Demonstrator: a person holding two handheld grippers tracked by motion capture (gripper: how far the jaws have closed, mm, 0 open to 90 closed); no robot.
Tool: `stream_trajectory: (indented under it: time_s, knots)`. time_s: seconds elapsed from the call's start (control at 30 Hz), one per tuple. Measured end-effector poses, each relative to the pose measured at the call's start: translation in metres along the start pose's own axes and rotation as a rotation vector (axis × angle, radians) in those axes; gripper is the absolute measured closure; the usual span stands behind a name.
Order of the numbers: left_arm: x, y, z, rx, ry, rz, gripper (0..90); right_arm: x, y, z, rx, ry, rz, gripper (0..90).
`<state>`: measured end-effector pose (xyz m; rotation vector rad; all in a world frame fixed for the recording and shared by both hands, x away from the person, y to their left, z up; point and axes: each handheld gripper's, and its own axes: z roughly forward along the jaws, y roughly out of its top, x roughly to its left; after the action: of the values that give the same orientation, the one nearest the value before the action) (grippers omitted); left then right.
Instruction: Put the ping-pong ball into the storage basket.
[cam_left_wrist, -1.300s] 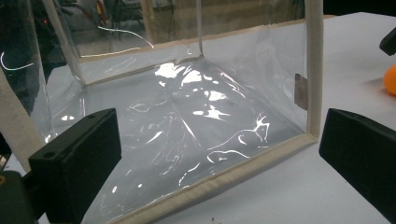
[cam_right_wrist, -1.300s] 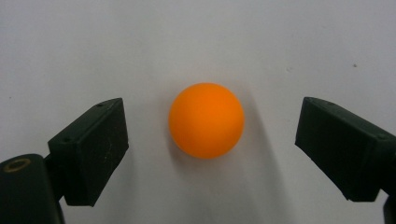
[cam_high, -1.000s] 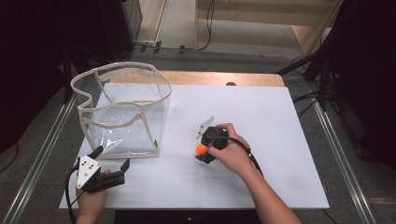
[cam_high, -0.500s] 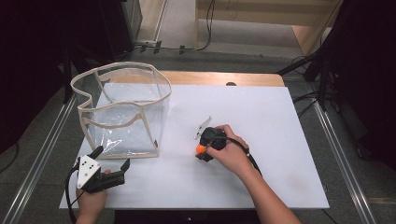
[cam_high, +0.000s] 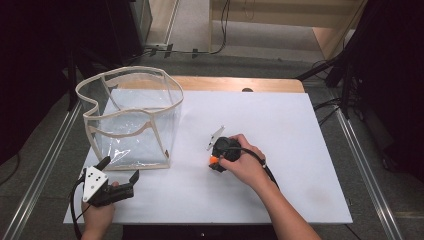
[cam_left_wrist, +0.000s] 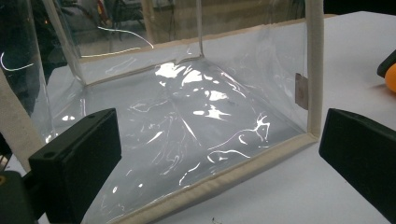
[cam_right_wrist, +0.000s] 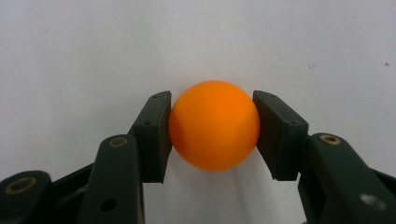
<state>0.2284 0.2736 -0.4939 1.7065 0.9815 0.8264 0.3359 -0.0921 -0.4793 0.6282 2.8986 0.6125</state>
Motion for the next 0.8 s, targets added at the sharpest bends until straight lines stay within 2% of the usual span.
stream_trajectory:
  time_s: [0.1,0.2,0.37,0.5,0.53,0.67,0.8]
  knots:
    - [0.0,0.0,0.0,0.0,0.0,0.0,0.0,-0.001,0.001,-0.002,-0.001,0.008,0.002,47.3]
    - [0.0,0.0,0.0,0.002,-0.001,0.001,0.0,-0.004,0.0,-0.005,-0.023,0.042,0.014,47.2]
    - [0.0,0.0,0.0,0.005,0.001,0.002,0.0,-0.006,0.001,-0.009,-0.015,0.029,0.007,47.2]
    - [0.0,0.0,0.0,0.004,-0.001,0.003,0.0,-0.006,0.002,-0.011,-0.005,0.035,0.024,47.4]
    - [0.0,0.0,0.0,0.004,-0.001,0.002,0.0,-0.007,0.002,-0.011,-0.018,0.043,0.017,47.5]
    - [0.0,0.0,0.0,0.003,-0.001,0.003,0.0,-0.009,0.003,-0.015,-0.015,0.067,0.015,47.7]
    - [0.0,0.0,0.0,0.003,-0.001,0.003,0.0,-0.008,0.006,-0.019,-0.01,0.054,0.017,47.7]
